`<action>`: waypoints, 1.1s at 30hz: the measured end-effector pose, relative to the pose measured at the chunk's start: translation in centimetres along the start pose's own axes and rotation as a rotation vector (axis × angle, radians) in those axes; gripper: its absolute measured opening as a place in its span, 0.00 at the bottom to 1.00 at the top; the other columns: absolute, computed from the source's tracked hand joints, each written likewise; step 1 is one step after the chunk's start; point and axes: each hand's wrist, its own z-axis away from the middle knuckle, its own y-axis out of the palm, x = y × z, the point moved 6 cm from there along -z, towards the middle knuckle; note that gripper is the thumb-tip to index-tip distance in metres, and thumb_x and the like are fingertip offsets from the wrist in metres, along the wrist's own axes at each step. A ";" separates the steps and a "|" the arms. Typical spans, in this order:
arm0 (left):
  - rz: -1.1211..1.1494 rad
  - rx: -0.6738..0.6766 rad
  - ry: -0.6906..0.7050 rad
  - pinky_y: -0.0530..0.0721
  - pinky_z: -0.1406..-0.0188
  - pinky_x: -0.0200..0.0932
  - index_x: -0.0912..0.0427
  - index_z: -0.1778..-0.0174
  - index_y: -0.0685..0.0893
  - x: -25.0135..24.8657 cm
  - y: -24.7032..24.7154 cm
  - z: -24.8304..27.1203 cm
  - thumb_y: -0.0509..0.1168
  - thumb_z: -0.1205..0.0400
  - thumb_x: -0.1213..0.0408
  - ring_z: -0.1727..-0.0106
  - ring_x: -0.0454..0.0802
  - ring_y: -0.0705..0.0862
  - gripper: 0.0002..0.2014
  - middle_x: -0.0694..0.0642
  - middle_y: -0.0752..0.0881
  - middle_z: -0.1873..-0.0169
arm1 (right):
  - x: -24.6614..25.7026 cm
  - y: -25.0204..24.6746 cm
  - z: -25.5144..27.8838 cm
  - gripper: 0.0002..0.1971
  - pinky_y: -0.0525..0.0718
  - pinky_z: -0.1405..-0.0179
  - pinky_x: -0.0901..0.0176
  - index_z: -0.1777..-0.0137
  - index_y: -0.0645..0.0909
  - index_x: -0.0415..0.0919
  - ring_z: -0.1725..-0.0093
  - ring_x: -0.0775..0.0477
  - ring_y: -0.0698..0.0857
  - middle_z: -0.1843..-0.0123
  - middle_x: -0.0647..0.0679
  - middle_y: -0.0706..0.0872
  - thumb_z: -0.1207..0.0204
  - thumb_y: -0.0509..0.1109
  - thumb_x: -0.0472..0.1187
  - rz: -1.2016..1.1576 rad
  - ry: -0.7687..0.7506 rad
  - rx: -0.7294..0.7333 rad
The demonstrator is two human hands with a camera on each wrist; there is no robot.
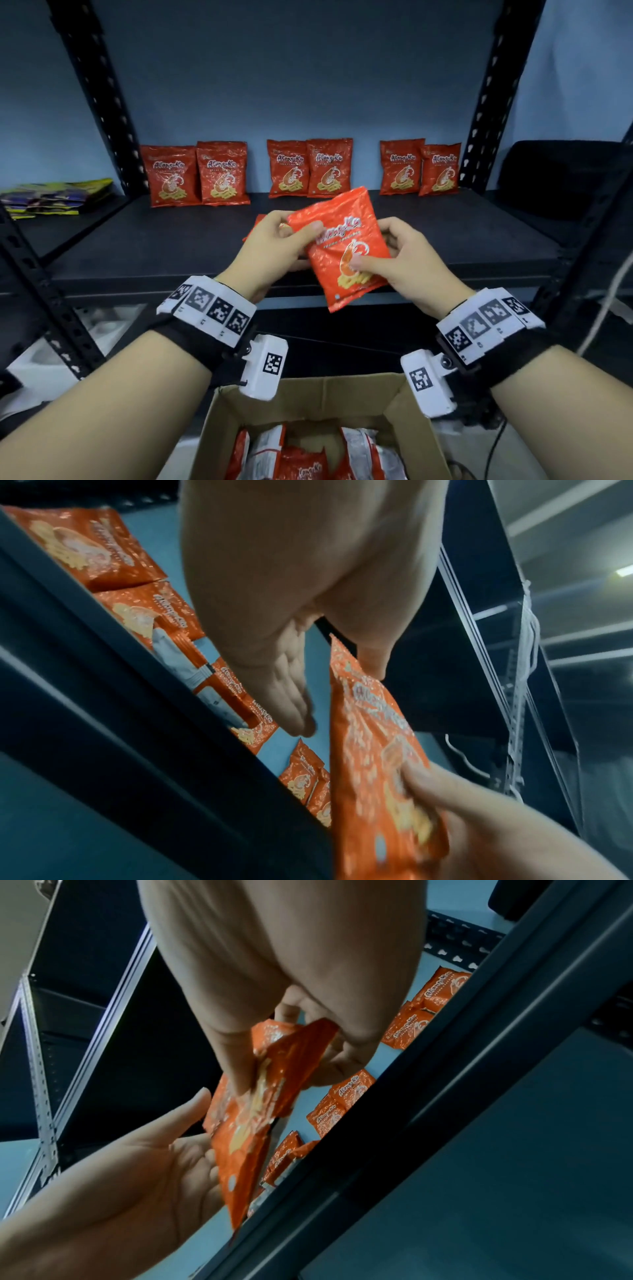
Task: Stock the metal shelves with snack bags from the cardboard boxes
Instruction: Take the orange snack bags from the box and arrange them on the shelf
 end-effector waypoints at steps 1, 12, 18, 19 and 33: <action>0.015 0.028 0.009 0.93 0.49 0.51 0.63 0.34 0.81 -0.2 0.0 0.2 0.74 0.16 0.60 0.45 0.56 0.93 0.18 0.62 0.92 0.44 | 0.0 0.3 0.3 0.24 0.90 0.38 0.40 0.39 0.82 0.42 0.44 0.45 0.93 0.44 0.45 0.93 0.32 0.88 0.37 -0.017 0.007 0.037; -0.363 0.199 0.098 0.86 0.57 0.51 0.56 0.71 0.81 -0.9 -0.2 1.8 0.79 0.25 0.72 0.64 0.50 0.88 0.15 0.54 0.88 0.70 | 0.2 2.2 1.3 0.14 0.91 0.47 0.39 0.57 0.85 0.31 0.54 0.43 0.94 0.56 0.39 0.94 0.26 0.84 0.41 0.013 0.007 0.066; -0.426 0.185 0.117 0.92 0.51 0.56 0.58 0.55 0.90 -1.2 -1.2 1.5 0.82 0.26 0.69 0.56 0.57 0.94 0.09 0.56 0.94 0.59 | -0.7 2.5 1.1 0.12 0.89 0.44 0.30 0.56 0.90 0.37 0.53 0.36 0.93 0.57 0.41 0.93 0.17 0.76 0.46 0.087 -0.018 0.061; -0.422 0.189 0.109 0.92 0.47 0.60 0.58 0.52 0.91 -1.2 -1.4 1.4 0.82 0.25 0.66 0.53 0.58 0.94 0.09 0.57 0.94 0.57 | -0.8 2.3 1.0 0.14 0.90 0.46 0.31 0.57 0.89 0.36 0.55 0.36 0.93 0.58 0.41 0.93 0.18 0.76 0.48 0.092 -0.024 0.047; -0.067 0.056 0.069 0.91 0.59 0.45 0.67 0.54 0.87 -1.3 -2.4 1.1 0.68 0.12 0.60 0.56 0.54 0.91 0.12 0.66 0.92 0.55 | -0.8 2.4 1.3 0.16 0.90 0.41 0.48 0.38 0.85 0.39 0.44 0.46 0.93 0.45 0.47 0.94 0.22 0.80 0.43 -0.084 0.094 0.189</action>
